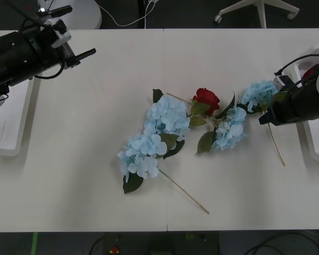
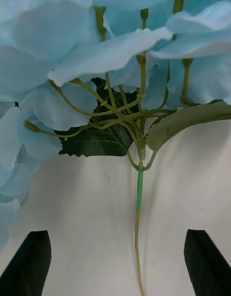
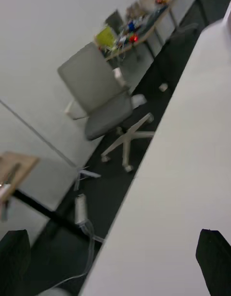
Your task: Put the red flowers into the right box and the blue flowers into the left box
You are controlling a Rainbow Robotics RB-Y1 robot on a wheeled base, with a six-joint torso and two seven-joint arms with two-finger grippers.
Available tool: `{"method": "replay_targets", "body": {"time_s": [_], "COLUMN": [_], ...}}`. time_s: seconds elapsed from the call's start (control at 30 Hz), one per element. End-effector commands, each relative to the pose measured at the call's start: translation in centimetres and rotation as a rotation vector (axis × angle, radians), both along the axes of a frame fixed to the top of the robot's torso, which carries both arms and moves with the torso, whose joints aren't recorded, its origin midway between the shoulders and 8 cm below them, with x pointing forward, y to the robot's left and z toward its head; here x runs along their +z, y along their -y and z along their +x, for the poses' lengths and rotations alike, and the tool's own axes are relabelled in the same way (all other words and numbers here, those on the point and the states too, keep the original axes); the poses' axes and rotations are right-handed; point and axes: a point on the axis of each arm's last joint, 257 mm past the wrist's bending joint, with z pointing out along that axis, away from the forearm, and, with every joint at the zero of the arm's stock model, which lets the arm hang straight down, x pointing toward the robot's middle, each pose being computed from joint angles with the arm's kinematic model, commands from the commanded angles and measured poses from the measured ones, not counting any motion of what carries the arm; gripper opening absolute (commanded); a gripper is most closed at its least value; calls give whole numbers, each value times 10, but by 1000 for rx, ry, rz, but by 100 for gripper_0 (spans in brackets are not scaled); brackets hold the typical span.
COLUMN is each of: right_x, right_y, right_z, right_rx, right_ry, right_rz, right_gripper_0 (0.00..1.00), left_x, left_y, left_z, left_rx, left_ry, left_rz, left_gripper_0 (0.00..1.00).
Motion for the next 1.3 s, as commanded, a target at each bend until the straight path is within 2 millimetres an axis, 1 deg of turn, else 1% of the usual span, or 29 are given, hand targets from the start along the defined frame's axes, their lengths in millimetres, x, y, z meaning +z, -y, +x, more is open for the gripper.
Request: {"method": "replay_targets", "body": {"time_s": [0.03,0.07,0.17,0.2,0.33,0.37,0.4,0.43,0.47,0.53,0.6,0.67,0.73,0.87,1.0,1.03,1.07,1.1,1.13,1.17,1.2,1.3], "right_x": [12,11,6,5,-2,-6,-7,-9,-10,-12,-14,-15,-17,-22,-25,-25,-25,-25,-25,-25,-25,-25], "right_y": [-12,-9,-2,-2,-4,-7,-7,-11,-12,-17,-20,-21,-21,-20,-21,-21,-21,-21,-22,-22,-22,-21], "right_z": [20,20,21,22,26,27,27,28,29,30,30,30,30,33,35,35,36,36,36,36,36,36], "right_rx": [-9,-13,-19,-19,-17,-15,-16,-11,-10,-3,0,5,3,-3,-6,-6,-5,-5,-3,-2,-2,-2], "right_ry": [43,42,43,45,55,54,56,58,61,62,61,64,61,59,55,53,55,54,54,55,54,55], "right_rz": [14,7,-8,-8,-9,-6,-5,-1,0,0,0,-5,-10,-14,-17,-17,-19,-21,-22,-22,-22,-28], "right_gripper_0": [80,80,80,80,80,80,80,80,80,79,80,80,80,80,80,74,63,57,45,38,23,6], "left_x": [2,1,-4,-7,-28,-38,-43,-53,-62,-74,-82,-89,-95,-108,-112,-113,-115,-115,-117,-119,-122,-126], "left_y": [-22,-29,-39,-39,-59,-66,-68,-70,-69,-59,-46,-36,-32,-20,-1,4,5,6,7,9,13,30], "left_z": [-9,-8,-11,-12,-17,-22,-26,-33,-40,-49,-52,-55,-69,-92,-117,-126,-133,-136,-142,-146,-153,-173], "left_rx": [139,191,295,309,434,472,482,495,492,466,421,385,338,298,256,249,256,261,287,299,333,451], "left_ry": [-51,-59,-113,-128,-243,-321,-361,-448,-536,-652,-728,-813,-939,-1105,-1262,-1323,-1367,-1380,-1410,-1426,-1458,-1519], "left_rz": [82,121,183,192,277,296,299,302,297,281,289,234,124,1,-123,-171,-203,-215,-234,-245,-260,-326], "left_gripper_0": [100,100,100,100,100,100,100,100,100,100,100,100,100,100,100,100,100,100,100,100,100,100]}}
